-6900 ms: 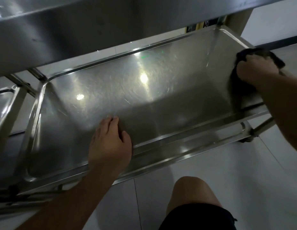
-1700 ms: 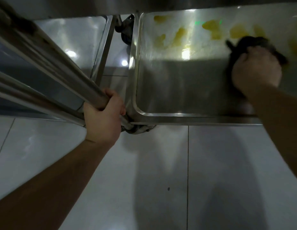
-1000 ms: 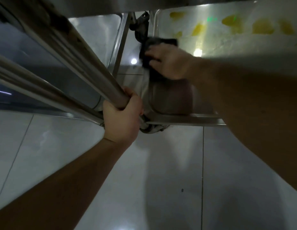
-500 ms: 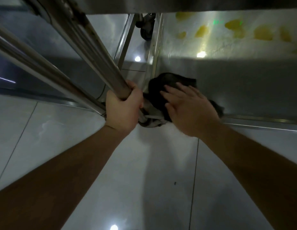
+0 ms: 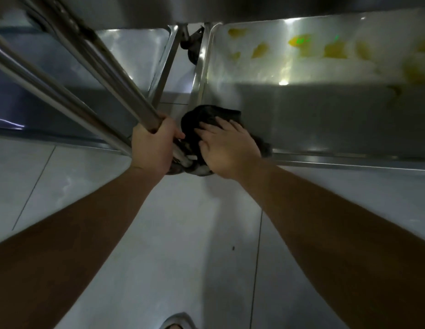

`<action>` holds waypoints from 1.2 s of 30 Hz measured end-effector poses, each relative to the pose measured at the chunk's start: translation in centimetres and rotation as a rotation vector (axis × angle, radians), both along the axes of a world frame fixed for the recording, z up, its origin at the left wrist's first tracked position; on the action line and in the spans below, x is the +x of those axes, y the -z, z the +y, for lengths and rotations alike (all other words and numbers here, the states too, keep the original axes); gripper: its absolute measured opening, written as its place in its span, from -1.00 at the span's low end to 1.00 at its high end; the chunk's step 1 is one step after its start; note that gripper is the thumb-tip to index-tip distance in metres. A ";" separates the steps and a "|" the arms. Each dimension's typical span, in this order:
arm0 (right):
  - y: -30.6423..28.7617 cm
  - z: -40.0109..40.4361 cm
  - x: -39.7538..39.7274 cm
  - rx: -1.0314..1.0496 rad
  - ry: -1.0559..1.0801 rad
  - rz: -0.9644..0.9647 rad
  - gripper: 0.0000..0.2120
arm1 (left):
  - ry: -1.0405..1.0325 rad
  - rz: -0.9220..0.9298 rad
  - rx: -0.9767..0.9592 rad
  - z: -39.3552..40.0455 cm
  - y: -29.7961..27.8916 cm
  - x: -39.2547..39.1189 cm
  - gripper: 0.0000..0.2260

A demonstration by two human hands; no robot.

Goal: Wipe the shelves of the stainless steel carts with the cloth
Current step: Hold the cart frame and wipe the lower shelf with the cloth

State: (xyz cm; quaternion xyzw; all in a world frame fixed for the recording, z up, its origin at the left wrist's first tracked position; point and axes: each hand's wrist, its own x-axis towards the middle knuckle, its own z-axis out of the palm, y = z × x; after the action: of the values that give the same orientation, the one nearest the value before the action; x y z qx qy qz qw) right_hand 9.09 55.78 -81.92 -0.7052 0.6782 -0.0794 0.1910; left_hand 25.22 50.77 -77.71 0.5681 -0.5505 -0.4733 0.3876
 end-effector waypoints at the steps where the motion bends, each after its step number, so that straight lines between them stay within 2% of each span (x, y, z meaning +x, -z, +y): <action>1: 0.1 0.0 -0.5 0.009 -0.016 -0.016 -0.50 | 0.008 -0.008 0.029 0.0 0.0 0.1 -0.84; 3: 0.3 1.2 -2.7 0.005 -0.011 -0.015 -0.50 | 0.017 -0.067 0.060 0.1 -0.2 0.3 -0.91; 8: 0.6 6.0 -12.3 0.023 0.103 0.139 -0.49 | 0.030 -0.216 0.096 1.2 -0.7 0.3 -0.81; 10: 0.3 8.4 -16.3 0.033 0.176 0.131 -0.49 | 0.107 -0.253 0.087 2.0 0.2 0.6 -0.88; 11: 0.2 9.7 -18.0 0.030 0.220 0.127 -0.49 | 0.175 -0.344 0.105 2.4 0.9 0.9 -0.87; 12: 0.1 10.9 -19.5 0.027 0.263 0.129 -0.49 | 0.249 -0.512 0.189 2.9 1.4 1.1 -0.88; 14: 0.0 12.3 -21.3 0.036 0.367 0.123 -0.49 | 0.443 -0.839 0.572 4.2 1.8 1.0 -0.87; 15: 0.1 12.4 -21.4 0.041 0.426 0.118 -0.49 | 0.572 -0.934 0.714 4.9 1.7 0.6 -0.84; 16: 0.1 12.0 -21.0 0.043 0.485 0.113 -0.49 | 0.698 -0.969 0.746 5.4 1.6 -0.1 -0.85; 18: -0.1 10.8 -19.2 0.048 0.546 0.100 -0.46 | 0.863 -0.959 0.655 6.2 1.0 -2.9 -0.91; 19: -0.2 10.2 -17.9 0.048 0.494 0.107 -0.44 | 0.905 -0.938 0.583 6.3 0.6 -4.6 -0.90; 21: -0.1 9.5 -15.6 0.044 0.214 0.156 -0.40 | 0.942 -0.920 0.437 6.2 -0.3 -8.1 -0.82; 23: -0.1 9.4 -14.7 0.066 -0.033 0.190 -0.45 | 0.960 -0.965 0.317 5.7 -1.0 -10.8 -0.76; 25: -0.2 9.8 -15.9 0.065 -0.066 0.167 -0.51 | 0.979 -1.050 0.174 5.3 -1.6 -12.7 -0.76; 27: -0.2 11.2 -18.5 0.070 0.076 0.090 -0.52 | 0.896 -1.000 0.041 5.1 -1.6 -13.7 -0.77; 29: 0.1 13.3 -22.8 0.068 0.215 0.101 -0.51 | 0.785 -0.895 -0.094 5.3 -0.7 -14.4 -0.83; 33: 0.4 18.3 -34.2 0.102 0.451 0.136 -0.53 | 0.886 -0.814 -0.526 6.6 1.8 -16.8 -0.89; 36: 0.9 21.4 -41.4 0.127 0.791 0.128 -0.53 | 0.860 -0.806 -0.716 7.5 3.1 -19.8 -0.88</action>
State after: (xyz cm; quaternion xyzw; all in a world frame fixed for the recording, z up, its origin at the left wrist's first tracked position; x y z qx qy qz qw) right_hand -32.27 77.17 -82.78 -0.3799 0.9113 -0.0608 0.1465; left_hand 5.43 58.31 -80.79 0.2679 -0.9505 -0.1257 0.0943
